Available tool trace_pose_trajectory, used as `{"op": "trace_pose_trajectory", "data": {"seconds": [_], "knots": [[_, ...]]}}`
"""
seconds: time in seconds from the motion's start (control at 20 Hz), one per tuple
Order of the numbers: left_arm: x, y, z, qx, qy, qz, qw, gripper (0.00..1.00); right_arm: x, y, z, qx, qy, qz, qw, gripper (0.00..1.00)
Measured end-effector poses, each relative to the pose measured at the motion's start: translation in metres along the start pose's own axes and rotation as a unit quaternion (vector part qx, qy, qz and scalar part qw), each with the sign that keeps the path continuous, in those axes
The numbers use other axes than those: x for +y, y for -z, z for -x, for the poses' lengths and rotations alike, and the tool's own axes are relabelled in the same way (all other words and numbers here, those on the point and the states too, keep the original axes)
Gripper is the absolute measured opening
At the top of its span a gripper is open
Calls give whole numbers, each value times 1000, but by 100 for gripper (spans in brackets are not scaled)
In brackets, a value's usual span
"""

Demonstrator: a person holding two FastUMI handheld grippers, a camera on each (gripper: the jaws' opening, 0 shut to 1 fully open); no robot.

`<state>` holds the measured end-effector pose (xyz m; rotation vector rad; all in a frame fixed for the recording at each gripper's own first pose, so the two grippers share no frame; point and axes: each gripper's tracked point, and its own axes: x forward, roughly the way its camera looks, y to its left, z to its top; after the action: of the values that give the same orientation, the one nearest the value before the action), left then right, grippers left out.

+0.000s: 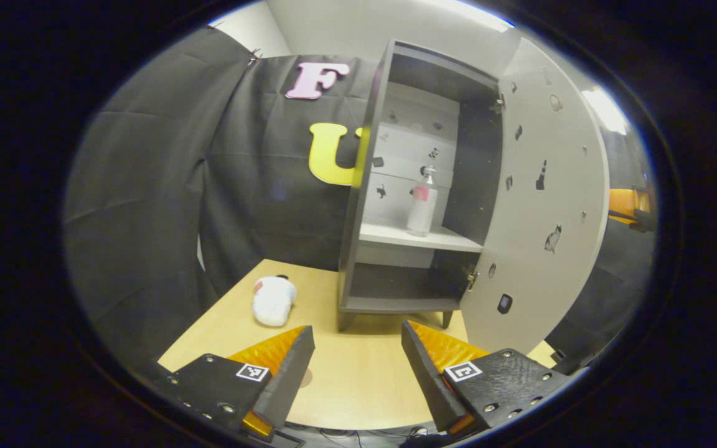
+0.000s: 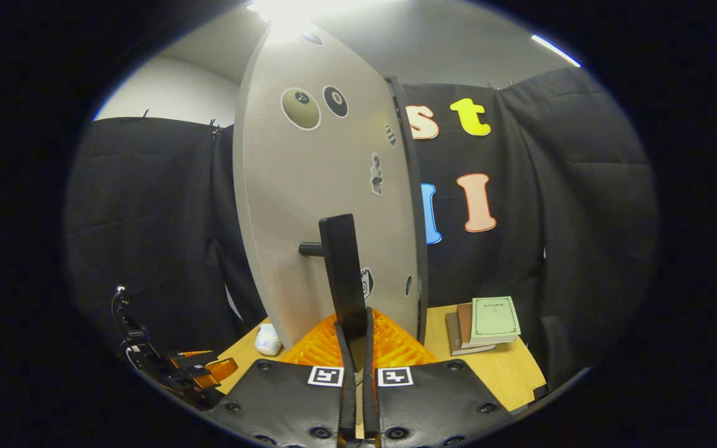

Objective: Open the cabinet door with the right hand, grasp the bottle in the cabinet with the left hand and place it on the coaster, then close the cabinet door with the right hand.

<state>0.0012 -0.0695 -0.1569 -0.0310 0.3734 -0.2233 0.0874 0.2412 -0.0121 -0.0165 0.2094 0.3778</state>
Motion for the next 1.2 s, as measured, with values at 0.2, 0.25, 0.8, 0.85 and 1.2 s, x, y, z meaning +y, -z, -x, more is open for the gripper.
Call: {"op": "trace_pose_trajectory", "data": {"seconds": [0.2, 0.25, 0.8, 0.85, 1.2], "knots": [[-24, 9, -17, 14, 30, 5, 999, 85, -17, -1, 12, 11, 31, -33, 999, 5], [-29, 10, -21, 17, 37, 12, 999, 87, -22, -3, 16, 10, 41, -39, 998, 6], [-41, 10, -48, 31, 54, 21, 998, 85, -54, -10, 34, 10, 68, -12, 998, 5], [-44, 8, -52, 32, 59, 19, 998, 85, -56, -10, 39, 6, 72, -15, 997, 5], [-39, -15, -50, 4, 76, -15, 997, 87, -70, -10, 84, 2, 96, 8, 995, 0]]}}
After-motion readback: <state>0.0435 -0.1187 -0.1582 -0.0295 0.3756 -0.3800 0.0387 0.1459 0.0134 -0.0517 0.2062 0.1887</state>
